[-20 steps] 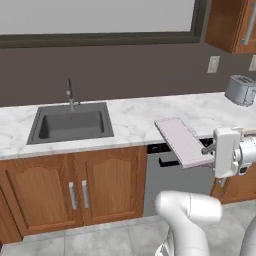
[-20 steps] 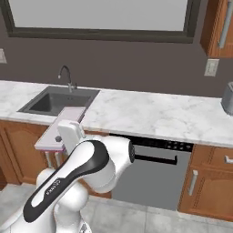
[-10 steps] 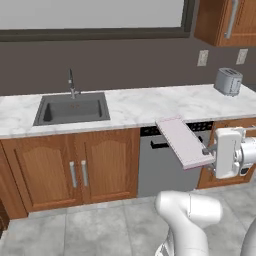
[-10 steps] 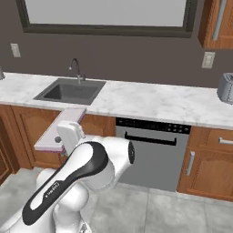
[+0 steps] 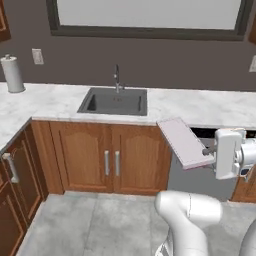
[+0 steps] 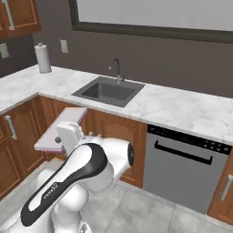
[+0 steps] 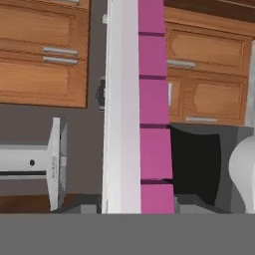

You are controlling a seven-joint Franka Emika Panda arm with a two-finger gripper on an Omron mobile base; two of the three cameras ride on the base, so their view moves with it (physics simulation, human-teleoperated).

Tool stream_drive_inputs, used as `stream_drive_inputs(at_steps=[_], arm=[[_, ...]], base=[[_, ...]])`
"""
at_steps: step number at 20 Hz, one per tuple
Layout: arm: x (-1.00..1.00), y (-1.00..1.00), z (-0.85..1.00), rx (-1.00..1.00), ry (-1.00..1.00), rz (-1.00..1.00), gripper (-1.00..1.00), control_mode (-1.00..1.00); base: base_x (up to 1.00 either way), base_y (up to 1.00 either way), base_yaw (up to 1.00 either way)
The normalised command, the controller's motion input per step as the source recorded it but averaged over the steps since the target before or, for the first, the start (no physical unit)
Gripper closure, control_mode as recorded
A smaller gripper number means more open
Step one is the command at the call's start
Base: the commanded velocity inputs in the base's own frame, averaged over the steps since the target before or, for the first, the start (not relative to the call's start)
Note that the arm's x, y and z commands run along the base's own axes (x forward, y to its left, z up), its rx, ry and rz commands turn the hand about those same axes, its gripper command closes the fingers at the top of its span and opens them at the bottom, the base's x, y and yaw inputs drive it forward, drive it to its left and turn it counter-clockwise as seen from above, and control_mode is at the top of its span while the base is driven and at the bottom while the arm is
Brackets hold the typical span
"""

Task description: The ice cube tray has been filled with water. Take the tray and place it in the freezer to make ice. Close the freezer door after placing the tray.

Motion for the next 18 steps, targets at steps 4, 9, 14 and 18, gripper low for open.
stream_drive_inputs(at_steps=[4,9,14,18], arm=[[0.00,0.00,0.00,0.00,0.00,0.00,1.00,1.00],[0.00,0.00,0.00,0.00,0.00,0.00,1.00,1.00],[0.00,0.00,0.00,0.00,0.00,0.00,1.00,1.00],[0.00,0.00,0.00,0.00,0.00,0.00,1.00,1.00]], base=[[0.00,0.00,0.73],[0.00,0.00,0.80],[0.00,0.00,0.79],[0.00,0.00,0.80]])
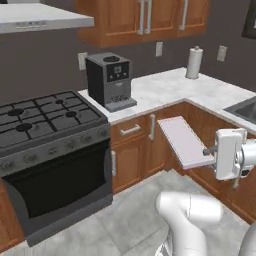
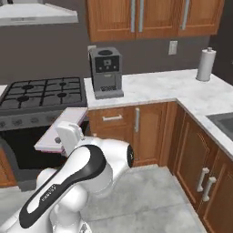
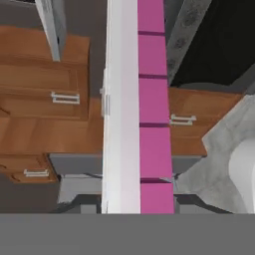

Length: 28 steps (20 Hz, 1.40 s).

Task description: The ice cube tray has been filled with water. Take the tray and place it in the freezer to make ice. Close the freezer door after placing the tray.

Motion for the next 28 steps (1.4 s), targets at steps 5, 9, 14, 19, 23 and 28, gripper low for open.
stream_drive_inputs(at_steps=[5,9,14,19,23,28], arm=[[0.00,0.00,0.00,0.00,0.00,0.00,1.00,1.00],[0.00,0.00,0.00,0.00,0.00,0.00,1.00,1.00],[0.00,0.00,0.00,0.00,0.00,0.00,1.00,1.00],[0.00,0.00,0.00,0.00,0.00,0.00,1.00,1.00],[0.00,0.00,0.00,0.00,0.00,0.00,1.00,1.00],[0.00,0.00,0.00,0.00,0.00,0.00,1.00,1.00]], base=[[0.00,0.01,0.79],[0.00,0.05,0.76],[0.00,0.08,0.74],[0.05,0.16,0.69],[0.15,0.21,0.62],[0.42,0.17,0.33]])
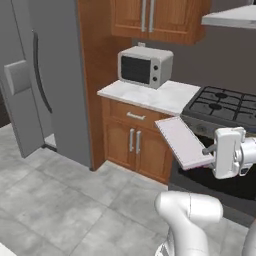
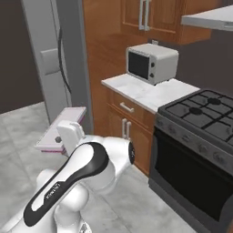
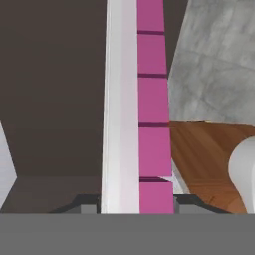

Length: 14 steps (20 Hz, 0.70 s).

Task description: The ice cube tray has been filled with water. Take the tray and place it in the freezer to make ice. Close the freezer door after placing the tray.

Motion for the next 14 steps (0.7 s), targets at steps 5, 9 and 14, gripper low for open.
stream_drive_inputs(at_steps=[5,9,14], arm=[[0.00,0.00,0.00,0.00,0.00,0.00,1.00,1.00],[0.00,0.00,0.00,0.00,0.00,0.00,1.00,1.00],[0.00,0.00,0.00,0.00,0.00,0.00,1.00,1.00]], base=[[0.84,0.10,0.14],[1.00,0.14,0.09],[0.94,0.38,0.09]])
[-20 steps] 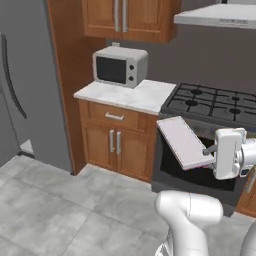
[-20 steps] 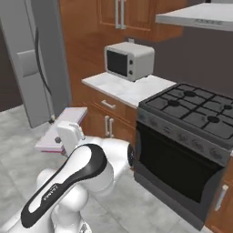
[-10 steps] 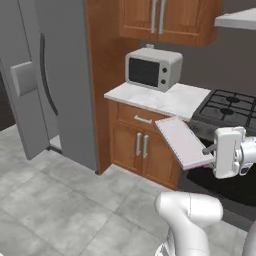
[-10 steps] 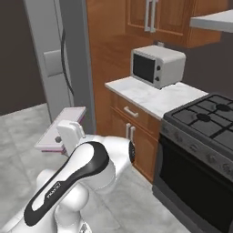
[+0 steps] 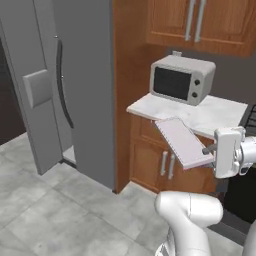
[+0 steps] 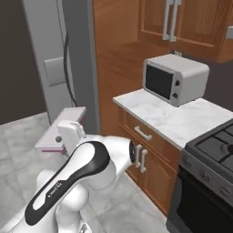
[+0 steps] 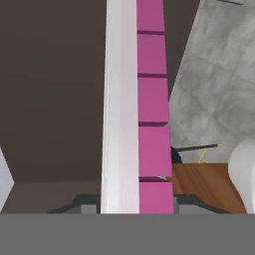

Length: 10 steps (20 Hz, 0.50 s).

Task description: The ice cube tray has been filled with water. Take the tray and place it in the freezer to make ice. Close the freezer door after placing the tray.

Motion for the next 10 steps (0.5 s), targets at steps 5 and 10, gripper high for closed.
stream_drive_inputs(at_steps=[5,10], arm=[[0.00,0.00,0.00,0.00,0.00,0.00,1.00,1.00],[0.00,0.00,0.00,0.00,0.00,0.00,1.00,1.00]], base=[[0.67,0.74,0.07],[0.51,0.78,0.03]])
